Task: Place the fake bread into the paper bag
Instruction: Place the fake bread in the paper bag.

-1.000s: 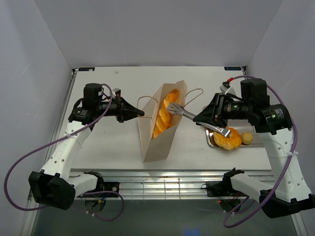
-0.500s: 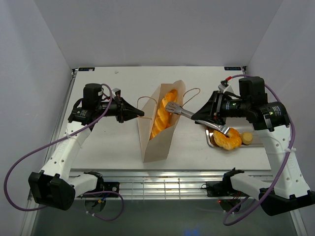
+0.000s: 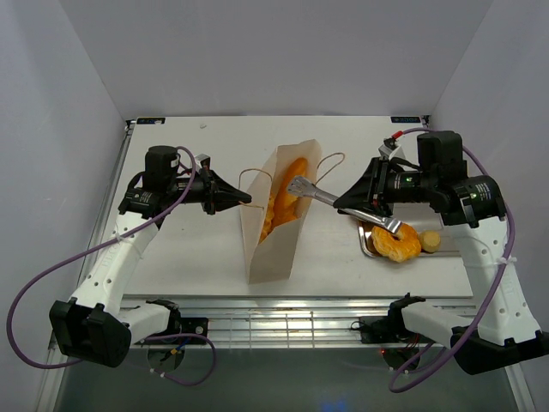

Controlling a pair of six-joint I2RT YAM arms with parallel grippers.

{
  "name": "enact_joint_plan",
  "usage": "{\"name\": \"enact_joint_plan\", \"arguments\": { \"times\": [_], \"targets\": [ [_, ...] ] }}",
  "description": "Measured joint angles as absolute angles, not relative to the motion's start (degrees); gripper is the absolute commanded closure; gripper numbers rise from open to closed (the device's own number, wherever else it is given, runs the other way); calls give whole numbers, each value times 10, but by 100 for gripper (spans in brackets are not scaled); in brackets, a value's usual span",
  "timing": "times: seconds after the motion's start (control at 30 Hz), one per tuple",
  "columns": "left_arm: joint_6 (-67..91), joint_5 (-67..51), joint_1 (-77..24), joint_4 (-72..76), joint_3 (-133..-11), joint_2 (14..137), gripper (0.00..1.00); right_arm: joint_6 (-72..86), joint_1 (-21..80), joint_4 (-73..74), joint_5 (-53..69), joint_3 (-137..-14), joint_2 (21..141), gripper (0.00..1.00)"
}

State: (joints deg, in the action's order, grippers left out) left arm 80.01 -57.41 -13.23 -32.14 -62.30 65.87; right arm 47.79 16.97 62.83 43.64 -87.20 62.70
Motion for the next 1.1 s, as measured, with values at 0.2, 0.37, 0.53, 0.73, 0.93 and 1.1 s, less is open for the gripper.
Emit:
{"name": "enact_joint_plan", "arguments": {
  "times": [0.2,0.37,0.53,0.73,0.93,1.1],
  "targets": [
    [801,-574,-132,-322,-623,653,100,516,170,595,438,-884,628,92],
    [805,-574,-132,-322,-622,640,100,553,162,547,436,-928,655,92],
    [810,-574,-132,-321,-616,629,100,568,18,503,453,-985,693,92],
    [823,-577,-132,-308,-606,628,100,570,-202,492,479,-985,720,92],
    [836,-577,-132,-295,-605,634,100,562,-341,483,498,-849,682,92],
    [852,-578,-132,-292,-606,650,100,489,-433,586,461,-688,618,92]
  ]
}}
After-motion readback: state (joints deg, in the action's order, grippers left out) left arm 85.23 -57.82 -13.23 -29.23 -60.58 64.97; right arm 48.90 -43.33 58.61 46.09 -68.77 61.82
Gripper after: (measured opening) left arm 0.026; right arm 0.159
